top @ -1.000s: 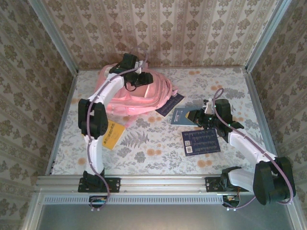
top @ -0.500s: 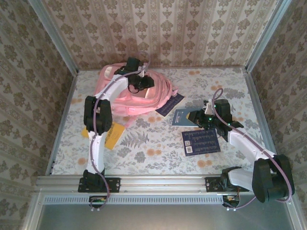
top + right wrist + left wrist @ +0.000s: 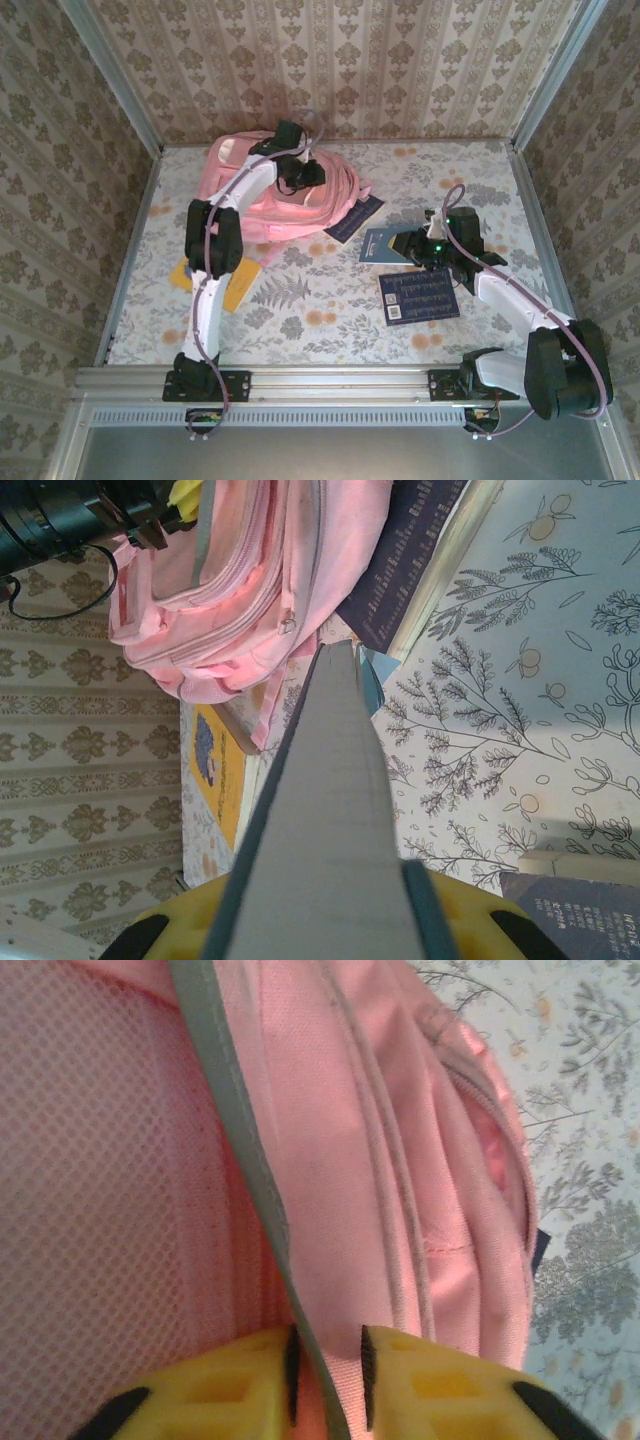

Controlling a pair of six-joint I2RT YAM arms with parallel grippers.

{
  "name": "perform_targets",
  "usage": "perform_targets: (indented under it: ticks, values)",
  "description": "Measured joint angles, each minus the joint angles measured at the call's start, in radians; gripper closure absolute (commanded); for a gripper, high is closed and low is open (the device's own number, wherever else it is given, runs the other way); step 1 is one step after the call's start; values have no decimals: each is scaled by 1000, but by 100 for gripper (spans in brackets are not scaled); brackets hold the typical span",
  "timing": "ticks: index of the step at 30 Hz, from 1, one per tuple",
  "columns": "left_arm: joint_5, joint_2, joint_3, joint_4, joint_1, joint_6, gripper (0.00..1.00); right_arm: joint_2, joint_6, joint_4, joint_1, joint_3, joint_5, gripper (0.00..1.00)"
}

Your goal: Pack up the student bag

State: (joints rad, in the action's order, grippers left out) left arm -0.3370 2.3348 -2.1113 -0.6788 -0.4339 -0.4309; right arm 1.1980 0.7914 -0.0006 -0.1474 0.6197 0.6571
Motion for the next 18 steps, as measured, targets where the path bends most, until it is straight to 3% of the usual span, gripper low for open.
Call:
perform_targets:
  ticks: [3, 11, 18]
  values:
    - [40, 6, -29, -34, -6, 27, 100, -1, 2, 0, 0, 0, 0, 100]
    - [51, -8, -64, -80, -10, 86, 100, -78, 3, -27, 1, 0, -32, 100]
    - [-94, -157, -74, -145, 46, 88, 100, -152, -2, -58, 1, 9, -72, 100]
